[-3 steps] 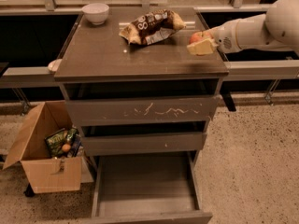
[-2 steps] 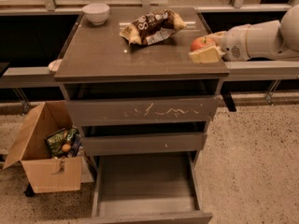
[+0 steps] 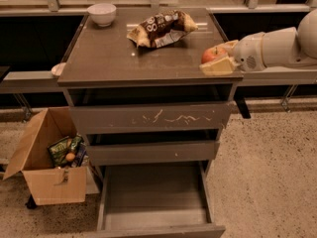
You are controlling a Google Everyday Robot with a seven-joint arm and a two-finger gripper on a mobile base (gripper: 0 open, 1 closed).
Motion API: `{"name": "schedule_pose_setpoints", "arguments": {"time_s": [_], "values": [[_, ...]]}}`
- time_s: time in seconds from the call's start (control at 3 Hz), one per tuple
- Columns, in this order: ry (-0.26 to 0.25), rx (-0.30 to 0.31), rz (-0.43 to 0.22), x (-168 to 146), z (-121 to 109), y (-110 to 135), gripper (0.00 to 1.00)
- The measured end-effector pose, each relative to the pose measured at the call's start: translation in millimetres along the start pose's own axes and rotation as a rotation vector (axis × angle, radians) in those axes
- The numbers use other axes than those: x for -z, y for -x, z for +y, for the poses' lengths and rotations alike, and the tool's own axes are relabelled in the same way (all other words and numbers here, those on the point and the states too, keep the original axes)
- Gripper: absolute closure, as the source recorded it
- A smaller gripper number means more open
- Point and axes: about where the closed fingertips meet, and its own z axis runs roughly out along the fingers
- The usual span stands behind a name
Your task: Place apple into bottom drawer
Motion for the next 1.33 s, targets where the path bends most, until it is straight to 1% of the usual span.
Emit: {"name": "schedule_pose_setpoints", "arguments": {"time_s": [0.33, 0.67, 1.0, 1.33], "values": [[0.116, 0.05, 0.081, 6.2, 47.2, -53.2, 1.0], [0.194, 0.012, 0.163, 2.3, 88.7, -134.1, 1.0], [0.296, -0.042, 0.247, -29.4, 139.7, -213.0, 1.0], [0.296, -0.042, 0.247, -29.4, 139.8, -213.0, 1.0]]}}
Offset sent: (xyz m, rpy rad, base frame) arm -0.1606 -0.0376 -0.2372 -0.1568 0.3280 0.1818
